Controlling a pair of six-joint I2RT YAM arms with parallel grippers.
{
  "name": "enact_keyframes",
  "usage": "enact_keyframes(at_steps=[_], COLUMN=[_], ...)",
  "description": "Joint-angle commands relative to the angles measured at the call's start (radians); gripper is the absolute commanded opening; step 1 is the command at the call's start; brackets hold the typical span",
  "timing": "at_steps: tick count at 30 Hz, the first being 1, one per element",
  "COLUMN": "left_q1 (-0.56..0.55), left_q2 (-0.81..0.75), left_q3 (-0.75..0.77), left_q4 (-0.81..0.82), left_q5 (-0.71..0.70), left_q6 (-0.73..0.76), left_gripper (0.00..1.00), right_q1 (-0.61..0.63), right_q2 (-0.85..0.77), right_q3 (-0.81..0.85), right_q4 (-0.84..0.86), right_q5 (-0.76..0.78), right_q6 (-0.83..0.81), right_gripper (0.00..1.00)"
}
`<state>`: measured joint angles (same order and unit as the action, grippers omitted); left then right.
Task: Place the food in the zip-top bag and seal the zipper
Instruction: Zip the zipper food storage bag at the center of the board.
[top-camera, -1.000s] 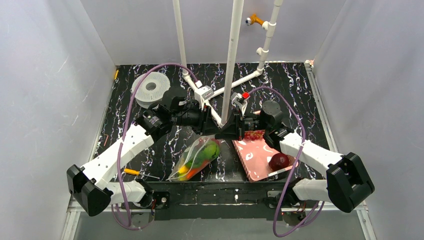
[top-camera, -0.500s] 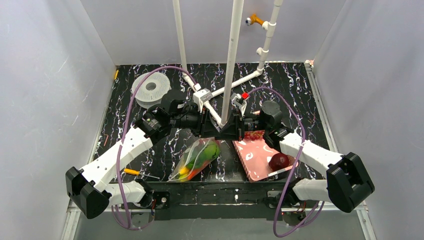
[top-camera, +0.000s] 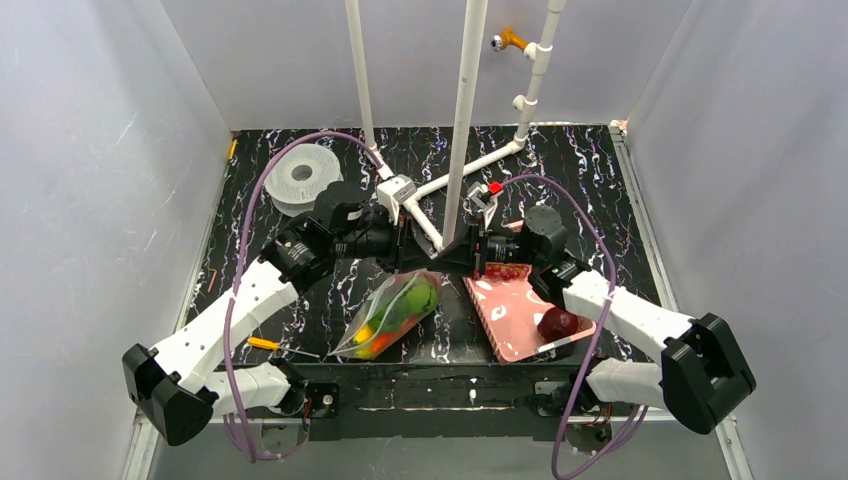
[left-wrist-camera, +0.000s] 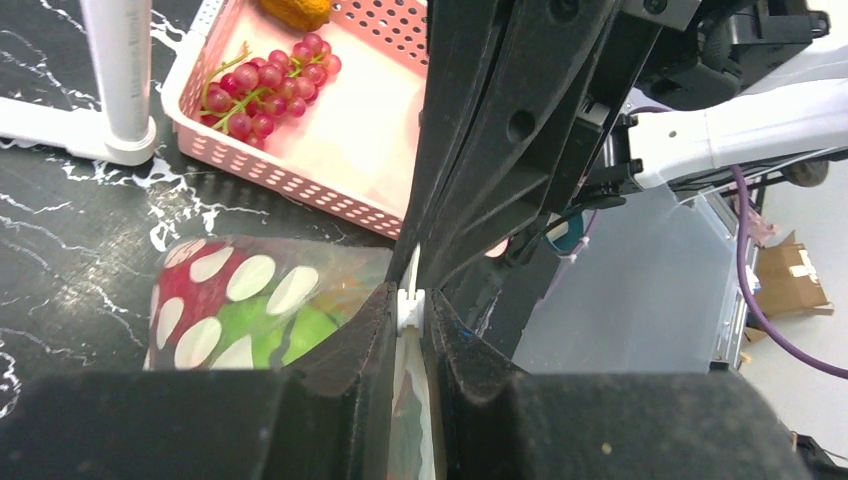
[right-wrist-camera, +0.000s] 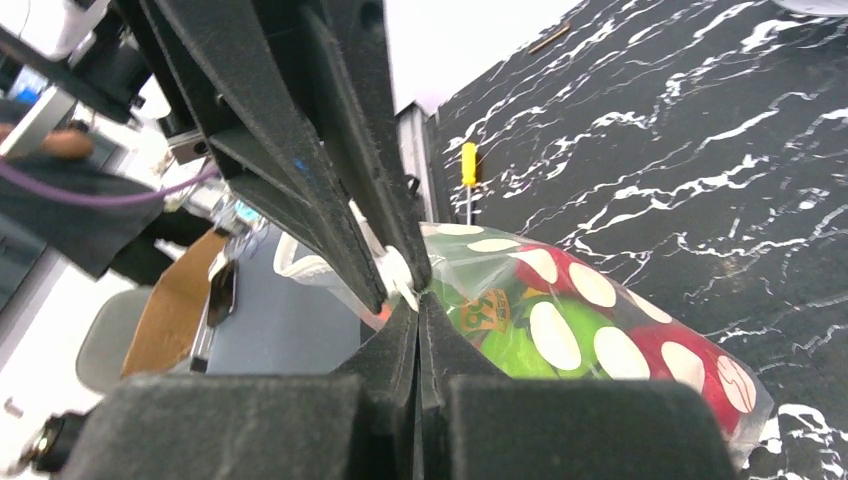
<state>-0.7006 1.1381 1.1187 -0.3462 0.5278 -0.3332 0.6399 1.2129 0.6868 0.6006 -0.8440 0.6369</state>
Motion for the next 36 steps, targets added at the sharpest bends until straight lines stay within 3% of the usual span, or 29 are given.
enact_keyframes(at_steps=[1, 11, 36], left_q1=[-0.006, -0.006, -0.007], left_q2=[-0.08, -0.209, -0.485], left_q3=[-0.024, -0.038, -0.02], left_q4=[-0.112, -0.335, -0.767], left_q5=[-0.023, -0.156, -0.333], left_q6=[0.018, 0.059, 0.002], left_gripper=[0.0, 0.0, 0.0], right_q1=[-0.013, -0.018, -0.049], right_q2=[-0.07, -0.176, -0.221], right_q3=[-0.047, -0.122, -0.113], right_q4=[0.037, -0.034, -0.141], right_q5=[0.265, 0.545, 0.651], right_q6=[0.087, 0.123, 0.079], right_gripper=[0.01, 0.01, 0.01])
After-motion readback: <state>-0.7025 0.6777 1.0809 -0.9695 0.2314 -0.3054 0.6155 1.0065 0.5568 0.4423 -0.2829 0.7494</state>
